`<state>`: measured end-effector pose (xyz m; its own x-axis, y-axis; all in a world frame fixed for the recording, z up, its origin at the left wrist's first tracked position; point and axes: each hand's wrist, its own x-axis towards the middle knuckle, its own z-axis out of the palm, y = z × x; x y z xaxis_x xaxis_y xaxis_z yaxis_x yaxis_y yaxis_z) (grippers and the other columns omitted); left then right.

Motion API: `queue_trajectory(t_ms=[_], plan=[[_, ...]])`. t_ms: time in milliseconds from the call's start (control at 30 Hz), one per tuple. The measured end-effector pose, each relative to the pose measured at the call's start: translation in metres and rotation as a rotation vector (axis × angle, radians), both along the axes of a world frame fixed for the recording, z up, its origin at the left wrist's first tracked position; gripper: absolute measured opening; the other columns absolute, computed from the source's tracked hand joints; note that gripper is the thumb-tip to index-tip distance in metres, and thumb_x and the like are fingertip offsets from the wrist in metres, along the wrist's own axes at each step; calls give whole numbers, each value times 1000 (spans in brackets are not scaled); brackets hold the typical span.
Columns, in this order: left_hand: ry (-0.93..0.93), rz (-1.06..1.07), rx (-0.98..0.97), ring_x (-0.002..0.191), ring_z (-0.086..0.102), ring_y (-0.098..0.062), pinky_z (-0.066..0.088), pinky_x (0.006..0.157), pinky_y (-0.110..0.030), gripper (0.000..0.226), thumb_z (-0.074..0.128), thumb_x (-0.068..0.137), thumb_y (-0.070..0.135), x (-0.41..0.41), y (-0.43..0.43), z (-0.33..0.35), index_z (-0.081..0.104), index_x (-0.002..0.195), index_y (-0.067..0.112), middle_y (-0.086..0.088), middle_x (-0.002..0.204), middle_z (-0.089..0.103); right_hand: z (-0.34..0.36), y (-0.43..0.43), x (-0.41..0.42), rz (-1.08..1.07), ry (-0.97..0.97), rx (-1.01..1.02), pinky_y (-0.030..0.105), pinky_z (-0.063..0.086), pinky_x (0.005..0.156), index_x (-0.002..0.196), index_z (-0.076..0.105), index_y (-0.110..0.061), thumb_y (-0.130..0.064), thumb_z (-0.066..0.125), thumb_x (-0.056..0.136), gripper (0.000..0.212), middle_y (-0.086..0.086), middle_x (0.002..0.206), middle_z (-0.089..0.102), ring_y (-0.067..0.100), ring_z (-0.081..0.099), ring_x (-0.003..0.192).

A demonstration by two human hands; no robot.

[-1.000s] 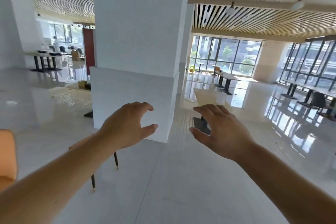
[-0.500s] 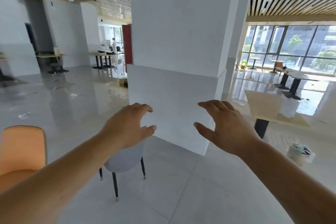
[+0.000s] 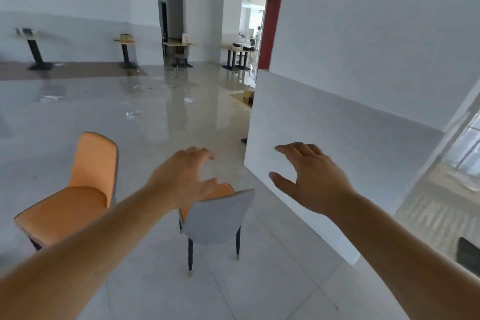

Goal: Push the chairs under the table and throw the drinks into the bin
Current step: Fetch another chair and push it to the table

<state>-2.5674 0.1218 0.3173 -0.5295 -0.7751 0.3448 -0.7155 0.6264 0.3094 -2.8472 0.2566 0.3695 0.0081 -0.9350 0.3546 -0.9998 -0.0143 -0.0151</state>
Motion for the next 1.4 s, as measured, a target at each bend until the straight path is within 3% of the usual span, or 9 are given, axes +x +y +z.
queue_trajectory(t_ms=[233,467,733,933,1033,1133,1267,1400], plan=[[8,102,130,119,51,-14,42,79,-33,59,54,84,70,-68,-159,-82,46,134,39,12,136,54,-56,-165,-74,25,-4,126,37,46,101,150,42,-30,-76,32,92,74,-8,145,54,18,48,131],[-61,191,295,120,51,-13,43,81,-34,59,54,85,70,-124,-264,-158,46,135,39,13,139,52,-139,-298,-136,79,-80,266,38,47,103,150,40,-30,-74,38,94,71,-8,146,53,17,47,131],[-232,264,416,126,49,-13,47,97,-36,67,59,86,68,-146,-299,-264,47,141,33,9,143,53,-287,-407,-173,299,-124,509,39,46,105,152,38,-28,-74,37,94,74,-4,147,52,20,47,132],[-346,334,632,119,45,-7,47,91,-31,83,53,71,81,-154,-282,-334,42,142,40,16,140,48,-380,-451,-185,411,-156,702,40,43,106,153,35,-31,-79,41,90,80,-5,150,48,20,43,135],[-422,364,683,126,41,-10,47,93,-34,84,60,71,79,-157,-285,-360,37,144,44,17,144,44,-413,-459,-190,437,-128,802,41,44,106,154,34,-32,-83,45,85,86,-7,152,45,19,41,137],[-426,379,674,121,43,-12,49,94,-34,69,65,80,67,-157,-296,-381,42,140,44,15,138,50,-436,-459,-191,445,-126,854,40,49,100,148,40,-33,-75,55,86,77,-8,147,49,17,46,130],[-398,388,697,110,49,-12,50,90,-33,51,65,84,51,-151,-307,-397,51,132,44,15,122,59,-453,-459,-184,408,-168,842,35,51,97,146,46,-36,-48,65,90,60,-10,141,53,16,49,123],[-366,390,664,85,54,-6,49,73,-26,23,68,83,45,-143,-307,-399,61,105,42,18,93,61,-459,-463,-177,423,-191,821,33,48,101,145,51,-36,-37,67,93,54,-12,139,54,15,50,123]])
